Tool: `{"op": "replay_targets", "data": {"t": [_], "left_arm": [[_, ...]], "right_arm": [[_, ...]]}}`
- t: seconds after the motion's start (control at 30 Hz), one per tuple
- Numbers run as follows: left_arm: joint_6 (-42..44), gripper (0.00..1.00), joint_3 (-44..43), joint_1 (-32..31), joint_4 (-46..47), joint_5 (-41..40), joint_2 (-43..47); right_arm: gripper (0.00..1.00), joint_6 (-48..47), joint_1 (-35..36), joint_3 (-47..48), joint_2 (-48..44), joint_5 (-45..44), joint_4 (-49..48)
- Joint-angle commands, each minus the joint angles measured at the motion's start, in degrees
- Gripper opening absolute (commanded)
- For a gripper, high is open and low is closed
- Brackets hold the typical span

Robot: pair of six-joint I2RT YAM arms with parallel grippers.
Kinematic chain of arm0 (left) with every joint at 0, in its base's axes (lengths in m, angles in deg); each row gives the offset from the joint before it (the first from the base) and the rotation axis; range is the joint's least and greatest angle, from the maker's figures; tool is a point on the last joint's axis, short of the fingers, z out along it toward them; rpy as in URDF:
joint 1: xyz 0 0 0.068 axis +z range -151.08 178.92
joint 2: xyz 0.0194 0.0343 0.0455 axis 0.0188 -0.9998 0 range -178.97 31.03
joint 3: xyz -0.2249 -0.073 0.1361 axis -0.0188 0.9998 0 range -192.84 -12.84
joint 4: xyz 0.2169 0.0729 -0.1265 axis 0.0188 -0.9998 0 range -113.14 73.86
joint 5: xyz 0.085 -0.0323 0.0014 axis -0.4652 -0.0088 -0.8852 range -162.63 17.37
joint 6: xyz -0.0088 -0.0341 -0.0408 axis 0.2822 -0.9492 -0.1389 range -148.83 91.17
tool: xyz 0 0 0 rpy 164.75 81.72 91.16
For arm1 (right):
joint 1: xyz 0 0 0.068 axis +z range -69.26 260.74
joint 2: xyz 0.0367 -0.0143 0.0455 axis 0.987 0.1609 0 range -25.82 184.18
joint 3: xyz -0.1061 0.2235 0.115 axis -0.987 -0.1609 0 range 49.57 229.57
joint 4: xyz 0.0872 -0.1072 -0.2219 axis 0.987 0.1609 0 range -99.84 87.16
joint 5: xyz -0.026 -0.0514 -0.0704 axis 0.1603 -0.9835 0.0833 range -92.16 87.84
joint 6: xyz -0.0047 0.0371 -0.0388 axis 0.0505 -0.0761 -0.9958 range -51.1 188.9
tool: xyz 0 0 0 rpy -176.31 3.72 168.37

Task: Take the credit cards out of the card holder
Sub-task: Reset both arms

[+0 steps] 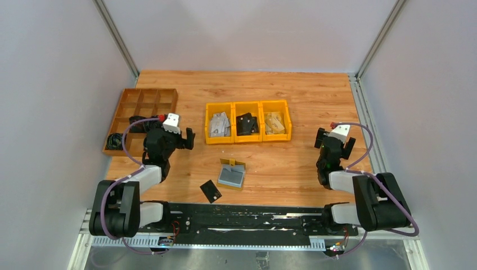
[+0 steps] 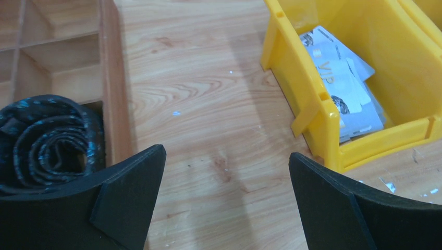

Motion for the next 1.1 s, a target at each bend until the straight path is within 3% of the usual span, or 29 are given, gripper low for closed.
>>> {"op": "replay_targets", "data": {"t": [0.0, 0.1, 0.23, 0.3, 0.33, 0.4, 0.43, 0.57, 0.67, 1.07], "left_arm": [[-1.87, 1.00, 2.32, 1.35, 5.82, -2.59, 2.37], [1.31, 1.00, 6.36, 1.50, 14.85, -6.89, 3.34], [1.32, 1.00, 9.27, 1.67, 25.83, -5.49, -3.79], [-0.29, 1.00, 9.55, 1.67, 32.92, -6.34, -9.16], [-0.20, 1.00, 9.54, 1.67, 32.68, -5.99, -9.02], [1.23, 1.00, 7.60, 1.67, 24.02, -6.15, -6.34], [0.15, 1.00, 6.71, 1.67, 24.45, -7.04, -7.55], [0.04, 1.00, 6.86, 1.67, 24.42, -7.21, -7.50], [-0.80, 1.00, 7.86, 1.67, 27.49, -8.70, -8.01], [-1.18, 1.00, 6.98, 1.67, 25.52, -10.23, -7.94]], "right_arm": [[0.92, -1.26, -2.72, -1.05, 0.67, 5.68, -4.20], [0.92, -0.96, -4.21, -0.62, 0.73, 9.41, -3.14], [0.91, -3.57, -4.65, 0.46, 2.98, 17.23, -2.04], [0.92, -4.61, -4.61, -1.87, 7.82, 16.84, -11.79], [0.93, -5.58, -4.43, -2.83, 9.08, 16.53, -16.56], [0.94, -4.54, -4.34, -0.48, 6.73, 16.42, -8.75], [0.95, -3.85, -4.34, 1.22, 5.57, 16.49, -2.87], [0.95, -4.67, -4.34, -0.37, 6.34, 16.51, -7.49], [0.95, -4.68, -4.34, -0.30, 6.14, 16.53, -7.21], [0.96, -4.68, -4.32, -0.38, 6.14, 16.56, -7.35]]}}
